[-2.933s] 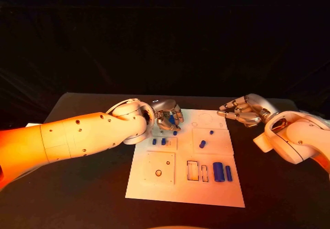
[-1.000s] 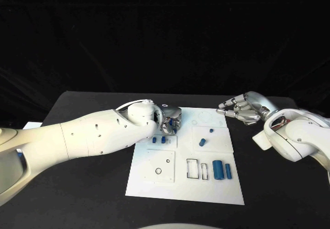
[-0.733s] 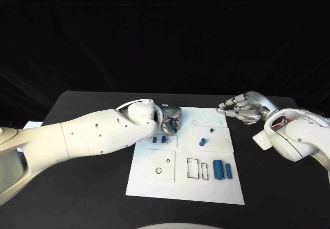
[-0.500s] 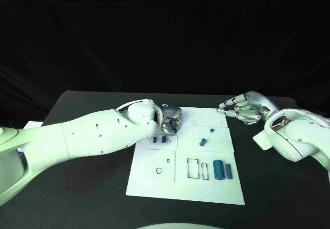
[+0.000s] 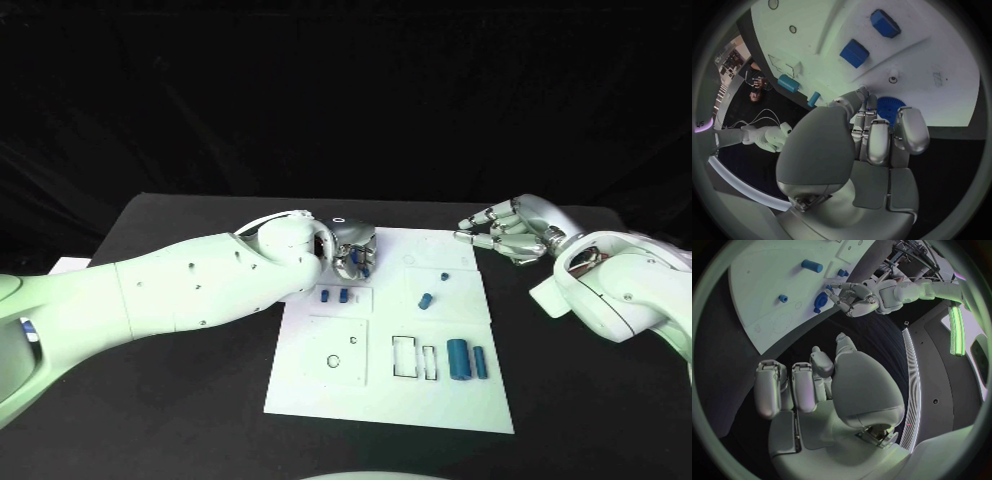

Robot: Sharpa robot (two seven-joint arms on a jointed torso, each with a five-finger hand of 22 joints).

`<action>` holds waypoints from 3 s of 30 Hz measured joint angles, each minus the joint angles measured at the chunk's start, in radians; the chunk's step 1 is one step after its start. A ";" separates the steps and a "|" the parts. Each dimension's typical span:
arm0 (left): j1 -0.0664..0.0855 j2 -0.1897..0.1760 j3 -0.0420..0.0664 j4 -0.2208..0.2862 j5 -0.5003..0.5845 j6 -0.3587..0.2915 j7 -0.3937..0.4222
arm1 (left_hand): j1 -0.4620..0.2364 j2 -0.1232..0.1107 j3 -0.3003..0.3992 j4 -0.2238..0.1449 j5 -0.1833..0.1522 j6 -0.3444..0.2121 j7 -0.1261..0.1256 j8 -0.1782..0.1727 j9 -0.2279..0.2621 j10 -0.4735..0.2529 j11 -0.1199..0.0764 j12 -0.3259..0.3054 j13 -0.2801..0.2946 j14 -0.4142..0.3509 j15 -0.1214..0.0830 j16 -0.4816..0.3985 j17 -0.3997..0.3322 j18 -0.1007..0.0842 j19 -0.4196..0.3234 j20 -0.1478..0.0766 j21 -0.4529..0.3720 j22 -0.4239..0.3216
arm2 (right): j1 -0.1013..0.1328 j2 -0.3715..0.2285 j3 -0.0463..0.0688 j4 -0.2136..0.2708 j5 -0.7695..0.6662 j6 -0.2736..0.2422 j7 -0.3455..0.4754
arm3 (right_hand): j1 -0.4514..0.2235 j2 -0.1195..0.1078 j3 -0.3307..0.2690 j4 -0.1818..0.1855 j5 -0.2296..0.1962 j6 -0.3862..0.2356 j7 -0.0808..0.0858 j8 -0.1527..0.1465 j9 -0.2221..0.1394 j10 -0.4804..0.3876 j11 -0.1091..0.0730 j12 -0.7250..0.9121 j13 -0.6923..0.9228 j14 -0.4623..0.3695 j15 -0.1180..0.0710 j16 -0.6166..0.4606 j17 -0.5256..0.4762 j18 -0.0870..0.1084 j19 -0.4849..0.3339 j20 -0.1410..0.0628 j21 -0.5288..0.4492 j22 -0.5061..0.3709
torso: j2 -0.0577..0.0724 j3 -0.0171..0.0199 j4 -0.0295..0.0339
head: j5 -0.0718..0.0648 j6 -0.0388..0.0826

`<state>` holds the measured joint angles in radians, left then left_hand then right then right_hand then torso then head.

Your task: Assemble the parts on the task board

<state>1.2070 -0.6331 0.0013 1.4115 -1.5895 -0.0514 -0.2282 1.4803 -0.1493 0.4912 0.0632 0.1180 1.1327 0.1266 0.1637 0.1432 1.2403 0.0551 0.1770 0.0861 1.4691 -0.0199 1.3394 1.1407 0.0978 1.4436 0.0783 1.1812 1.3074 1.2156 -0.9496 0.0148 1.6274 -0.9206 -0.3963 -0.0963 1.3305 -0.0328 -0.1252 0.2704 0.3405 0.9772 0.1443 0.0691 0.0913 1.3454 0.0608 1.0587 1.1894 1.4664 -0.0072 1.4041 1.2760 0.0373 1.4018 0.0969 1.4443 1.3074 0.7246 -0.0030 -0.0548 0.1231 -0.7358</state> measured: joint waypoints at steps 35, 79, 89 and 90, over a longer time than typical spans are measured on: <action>0.002 -0.154 0.022 0.095 0.127 -0.026 -0.032 | -0.022 -0.010 0.000 0.000 -0.004 0.004 0.004 -0.006 -0.003 0.004 0.003 -0.018 0.000 0.000 0.000 0.000 -0.007 0.002 0.000 0.000 0.007 0.001 | -0.004 0.005 0.000 -0.006 0.003 0.000 0.001 | 0.005 0.005 -0.003 0.003 0.006 0.000 0.000 0.000 0.001 0.000 0.000 0.000 0.000 0.000 0.000 0.000 0.001 0.000 0.000 0.000 0.000 0.001 | 0.002 -0.0002 0.0001 | 0.007 0.005; -0.015 -0.131 0.019 0.080 0.082 0.010 -0.053 | -0.022 -0.010 0.000 0.000 -0.009 0.001 0.002 -0.018 -0.004 0.007 0.000 -0.022 0.000 0.000 0.000 0.000 -0.014 0.003 0.000 0.000 0.007 0.000 | -0.004 0.007 0.000 -0.006 0.003 0.001 0.002 | 0.005 0.005 -0.003 0.003 0.006 0.000 0.000 0.000 0.000 0.000 0.000 0.000 0.000 0.000 0.000 0.000 0.001 0.000 0.000 0.000 0.000 0.000 | 0.002 -0.0004 0.0002 | 0.012 0.002; -0.015 -0.128 0.020 0.079 0.081 0.015 -0.057 | -0.028 -0.017 0.000 0.000 -0.009 0.001 0.002 -0.018 -0.004 0.007 0.000 -0.033 0.000 0.000 0.000 0.000 -0.013 0.003 0.000 0.000 0.007 0.000 | -0.004 0.008 0.000 -0.007 0.003 0.001 0.002 | 0.005 0.005 -0.003 0.003 0.006 0.000 0.000 0.000 0.000 0.000 0.000 0.000 0.000 0.000 0.000 0.000 0.001 0.000 0.000 0.000 0.000 0.000 | 0.002 -0.0004 0.0002 | 0.012 0.001; -0.015 -0.127 0.020 0.078 0.081 0.015 -0.057 | -0.028 -0.017 0.000 0.000 -0.009 0.000 0.003 -0.020 -0.005 0.007 0.001 -0.038 0.000 0.000 0.000 0.000 -0.013 0.003 0.000 0.000 0.007 0.000 | -0.004 0.008 0.000 -0.007 0.003 0.001 0.002 | 0.005 0.005 -0.003 0.003 0.006 0.000 0.000 0.000 0.000 0.000 0.000 0.000 0.000 0.000 0.000 0.000 0.001 0.000 0.000 0.000 0.000 0.000 | 0.002 -0.0004 0.0002 | 0.012 0.000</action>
<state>1.1917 -0.7606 0.0209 1.4893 -1.5084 -0.0363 -0.2856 1.4520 -0.1663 0.4910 0.0632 0.1091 1.1327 0.1295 0.1438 0.1384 1.2468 0.0556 0.1389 0.0860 1.4692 -0.0198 1.3392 1.1275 0.1010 1.4435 0.0783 1.1878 1.3075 1.2111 -0.9420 0.0148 1.6206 -0.9174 -0.3957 -0.0941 1.3357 -0.0275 -0.1280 0.2731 0.3466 0.9772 0.1443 0.0691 0.0917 1.3454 0.0608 1.0588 1.1895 1.4664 -0.0072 1.4041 1.2768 0.0373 1.4018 0.0968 1.4444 1.3074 0.7264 -0.0034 -0.0546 0.1351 -0.7355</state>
